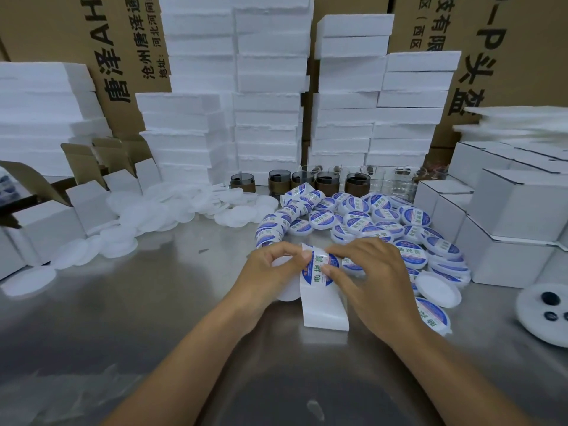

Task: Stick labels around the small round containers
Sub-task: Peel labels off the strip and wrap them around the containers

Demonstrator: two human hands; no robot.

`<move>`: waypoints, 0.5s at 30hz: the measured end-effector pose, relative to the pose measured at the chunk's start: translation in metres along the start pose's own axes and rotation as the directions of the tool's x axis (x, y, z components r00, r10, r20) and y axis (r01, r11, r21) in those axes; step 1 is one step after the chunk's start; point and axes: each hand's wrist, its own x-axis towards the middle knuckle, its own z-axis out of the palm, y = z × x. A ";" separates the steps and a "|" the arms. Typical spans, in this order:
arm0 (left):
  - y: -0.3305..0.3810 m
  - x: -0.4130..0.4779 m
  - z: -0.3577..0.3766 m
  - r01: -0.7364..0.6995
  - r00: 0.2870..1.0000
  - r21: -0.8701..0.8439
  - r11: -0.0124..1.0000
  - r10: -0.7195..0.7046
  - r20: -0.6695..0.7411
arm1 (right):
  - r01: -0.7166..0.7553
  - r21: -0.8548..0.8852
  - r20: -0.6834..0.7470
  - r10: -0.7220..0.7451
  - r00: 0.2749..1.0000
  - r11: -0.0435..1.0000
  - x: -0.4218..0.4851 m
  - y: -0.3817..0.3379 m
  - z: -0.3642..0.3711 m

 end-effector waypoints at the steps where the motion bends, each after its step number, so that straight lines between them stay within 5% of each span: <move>1: -0.001 0.001 0.000 -0.004 1.000 0.001 1.000 0.004 -0.008 | 0.014 -0.013 -0.001 -0.014 1.000 1.000 0.000 0.000 0.000; 9: -0.003 0.004 -0.003 -0.006 1.000 0.049 0.999 0.007 -0.008 | -0.128 0.054 0.171 0.117 0.978 0.990 -0.001 0.001 0.000; 15: -0.002 0.004 -0.004 -0.085 0.996 0.123 0.989 0.086 -0.009 | -0.098 0.072 0.117 0.089 0.989 0.993 0.000 0.000 0.000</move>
